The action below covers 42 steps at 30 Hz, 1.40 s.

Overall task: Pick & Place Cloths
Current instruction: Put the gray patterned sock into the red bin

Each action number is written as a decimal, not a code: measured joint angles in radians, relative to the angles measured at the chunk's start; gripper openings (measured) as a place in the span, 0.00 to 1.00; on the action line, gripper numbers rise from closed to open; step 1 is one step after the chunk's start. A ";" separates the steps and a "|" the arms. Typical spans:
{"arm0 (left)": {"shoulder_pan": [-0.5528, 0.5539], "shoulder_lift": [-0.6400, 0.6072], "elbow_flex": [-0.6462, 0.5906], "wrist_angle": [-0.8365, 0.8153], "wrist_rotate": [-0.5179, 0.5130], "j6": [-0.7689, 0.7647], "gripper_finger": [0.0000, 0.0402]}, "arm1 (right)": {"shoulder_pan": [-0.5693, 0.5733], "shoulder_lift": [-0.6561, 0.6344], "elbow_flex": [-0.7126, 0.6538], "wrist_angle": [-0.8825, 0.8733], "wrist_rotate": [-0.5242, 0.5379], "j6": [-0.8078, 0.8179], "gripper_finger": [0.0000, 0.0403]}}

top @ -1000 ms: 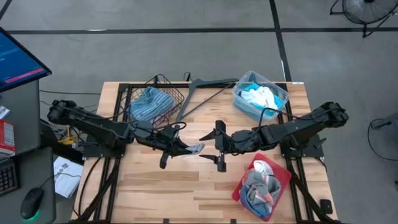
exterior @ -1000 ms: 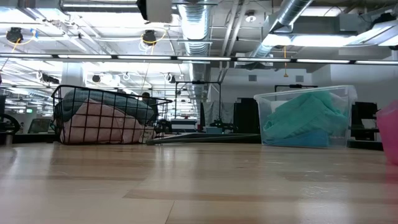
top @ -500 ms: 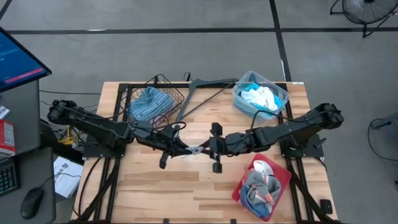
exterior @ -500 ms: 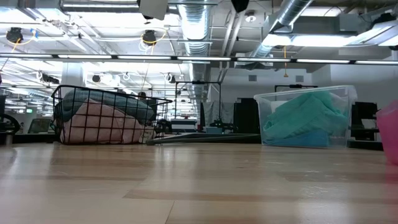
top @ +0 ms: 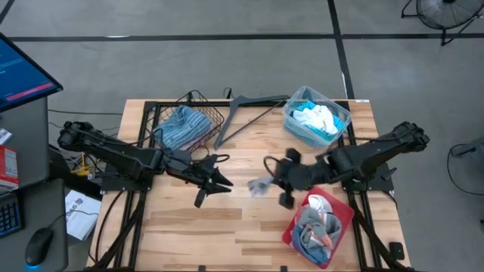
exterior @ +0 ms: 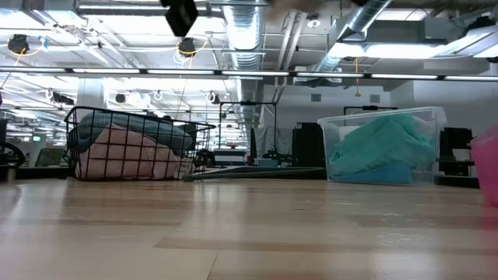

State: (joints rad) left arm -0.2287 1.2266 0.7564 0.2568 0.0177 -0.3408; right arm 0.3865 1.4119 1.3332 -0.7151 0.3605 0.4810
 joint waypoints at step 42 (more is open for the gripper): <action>-0.002 -0.007 0.000 -0.016 -0.026 -0.064 0.31 | 0.589 -0.026 -0.417 -0.126 -0.334 1.280 0.38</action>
State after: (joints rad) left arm -0.2306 1.2194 0.7559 0.2405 -0.0082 -0.4047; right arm 0.9753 1.3857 0.9161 -0.8415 0.0261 1.7613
